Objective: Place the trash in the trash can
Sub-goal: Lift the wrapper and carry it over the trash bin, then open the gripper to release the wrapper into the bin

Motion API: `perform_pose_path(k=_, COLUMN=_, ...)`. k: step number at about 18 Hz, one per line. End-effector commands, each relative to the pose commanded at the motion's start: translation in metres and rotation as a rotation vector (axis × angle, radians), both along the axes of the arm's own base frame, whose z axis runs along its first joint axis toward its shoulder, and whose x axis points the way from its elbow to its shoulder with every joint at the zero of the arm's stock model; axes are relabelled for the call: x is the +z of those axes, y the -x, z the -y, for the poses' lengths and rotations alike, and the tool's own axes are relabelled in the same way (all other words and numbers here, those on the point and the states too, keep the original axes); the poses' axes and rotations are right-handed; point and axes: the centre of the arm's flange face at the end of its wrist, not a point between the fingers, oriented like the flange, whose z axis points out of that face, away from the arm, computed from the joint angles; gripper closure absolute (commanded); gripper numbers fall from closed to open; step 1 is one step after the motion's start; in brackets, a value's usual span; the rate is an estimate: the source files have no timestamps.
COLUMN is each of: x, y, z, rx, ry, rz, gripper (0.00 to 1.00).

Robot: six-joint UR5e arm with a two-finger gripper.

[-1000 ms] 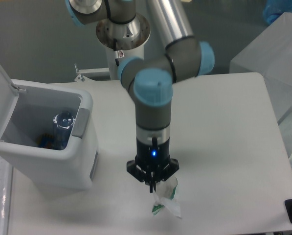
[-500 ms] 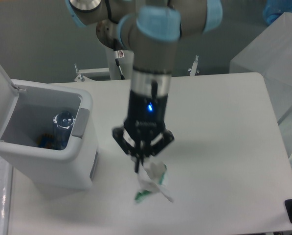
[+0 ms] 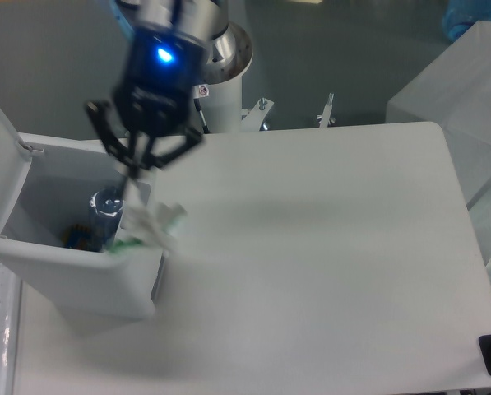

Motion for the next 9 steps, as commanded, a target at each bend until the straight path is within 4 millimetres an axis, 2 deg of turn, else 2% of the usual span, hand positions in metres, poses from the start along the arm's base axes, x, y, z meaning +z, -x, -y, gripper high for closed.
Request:
perform_pose_path(k=2, x=-0.010, y=-0.014, z=-0.006, rx=-0.036, ry=0.014, rz=0.002, gripper=1.00)
perform_pose_path(k=4, x=-0.018, y=-0.016, z=-0.011, rx=-0.046, ry=0.025, rz=0.014, gripper=1.00)
perform_pose_path(k=8, x=-0.030, y=-0.033, z=-0.022, rx=-0.089, ry=0.045, rz=0.026, gripper=0.99)
perform_pose_path(k=9, x=-0.032, y=-0.035, z=-0.022, rx=-0.093, ry=0.047, rz=0.027, gripper=0.81)
